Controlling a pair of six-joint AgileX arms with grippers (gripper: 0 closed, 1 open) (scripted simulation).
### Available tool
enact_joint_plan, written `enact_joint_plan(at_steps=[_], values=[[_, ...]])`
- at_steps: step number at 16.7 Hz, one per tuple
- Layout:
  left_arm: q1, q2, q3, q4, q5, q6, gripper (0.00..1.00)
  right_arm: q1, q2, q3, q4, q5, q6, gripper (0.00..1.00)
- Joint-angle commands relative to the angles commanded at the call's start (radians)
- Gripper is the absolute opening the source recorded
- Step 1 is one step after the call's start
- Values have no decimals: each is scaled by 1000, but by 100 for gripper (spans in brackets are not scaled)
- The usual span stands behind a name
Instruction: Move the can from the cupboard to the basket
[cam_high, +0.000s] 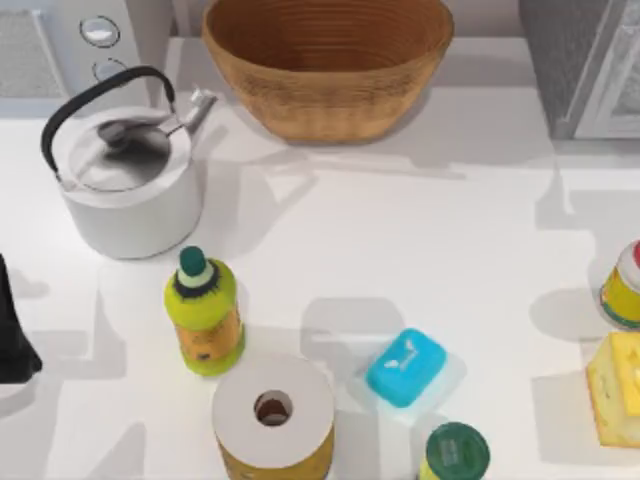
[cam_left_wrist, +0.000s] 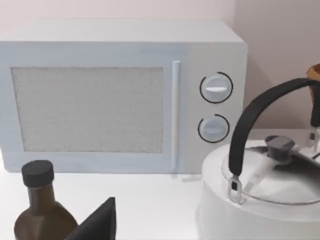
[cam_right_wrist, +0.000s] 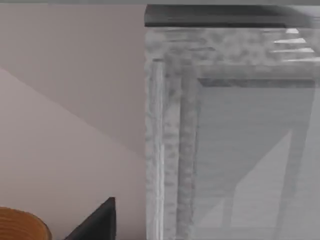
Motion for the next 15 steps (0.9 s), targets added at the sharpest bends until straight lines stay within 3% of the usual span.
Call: enact_joint_plan(at_steps=[8, 15], values=[[0, 0, 0, 0, 0, 0, 100, 62, 451, 622, -143, 67, 7, 100], [0, 0, 0, 0, 0, 0, 100, 74, 529, 724, -167, 78, 8, 100]])
